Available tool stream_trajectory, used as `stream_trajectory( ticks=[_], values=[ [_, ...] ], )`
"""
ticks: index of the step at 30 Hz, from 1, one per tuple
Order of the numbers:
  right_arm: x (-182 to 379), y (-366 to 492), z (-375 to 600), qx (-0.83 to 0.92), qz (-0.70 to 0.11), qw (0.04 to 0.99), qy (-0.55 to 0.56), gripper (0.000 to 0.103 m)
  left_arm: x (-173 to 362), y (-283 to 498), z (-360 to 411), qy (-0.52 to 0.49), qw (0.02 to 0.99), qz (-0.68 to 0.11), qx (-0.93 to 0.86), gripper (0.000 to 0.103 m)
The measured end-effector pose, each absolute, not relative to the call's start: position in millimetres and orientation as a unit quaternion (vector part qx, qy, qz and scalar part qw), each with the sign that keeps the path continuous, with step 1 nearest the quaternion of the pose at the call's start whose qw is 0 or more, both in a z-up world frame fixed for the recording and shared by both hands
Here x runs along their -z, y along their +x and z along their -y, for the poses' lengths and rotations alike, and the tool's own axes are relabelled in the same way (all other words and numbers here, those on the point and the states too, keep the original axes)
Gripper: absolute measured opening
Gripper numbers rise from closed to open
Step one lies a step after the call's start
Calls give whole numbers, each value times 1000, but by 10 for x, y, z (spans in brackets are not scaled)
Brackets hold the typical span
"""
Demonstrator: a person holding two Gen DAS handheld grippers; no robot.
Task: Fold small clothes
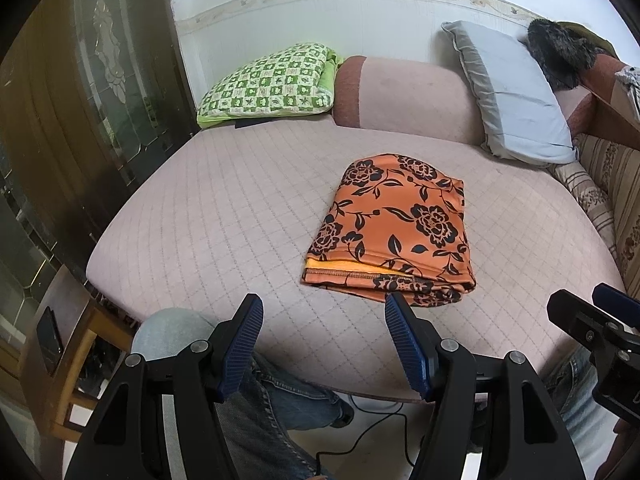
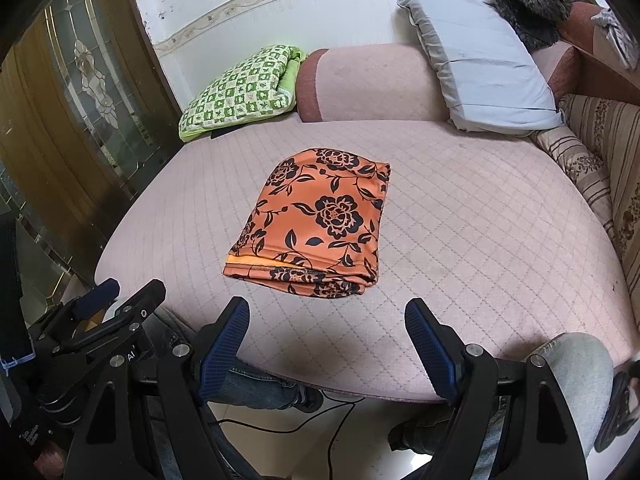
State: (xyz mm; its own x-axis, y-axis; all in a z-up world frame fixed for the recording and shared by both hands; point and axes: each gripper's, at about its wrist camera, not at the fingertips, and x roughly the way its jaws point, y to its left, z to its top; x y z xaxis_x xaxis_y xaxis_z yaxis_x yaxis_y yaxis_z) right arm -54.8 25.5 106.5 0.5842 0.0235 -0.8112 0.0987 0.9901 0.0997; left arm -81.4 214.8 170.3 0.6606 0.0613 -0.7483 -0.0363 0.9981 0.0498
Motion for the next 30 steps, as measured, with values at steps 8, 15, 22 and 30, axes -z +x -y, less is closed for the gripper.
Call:
stream_trajectory(
  ticks=[8,15,22,30],
  values=[
    [-1072,-545,-231,23,-455,887,70,82,-1715,-798,-2159,14,911,-411,-24,64],
    [-1071,-547,-230,22,-453,888,72,82,-1727,-811,-2173,16,912,-409,-25,64],
    [-1077,-542,-275,18,-453,889,68,82,-1748,-811,-2175,17,914,-405,-19,64],
    [-1089,-528,-237,21,-449,890,71,82,-1784,-833,-2180,9,917,-398,-9,64]
  ],
)
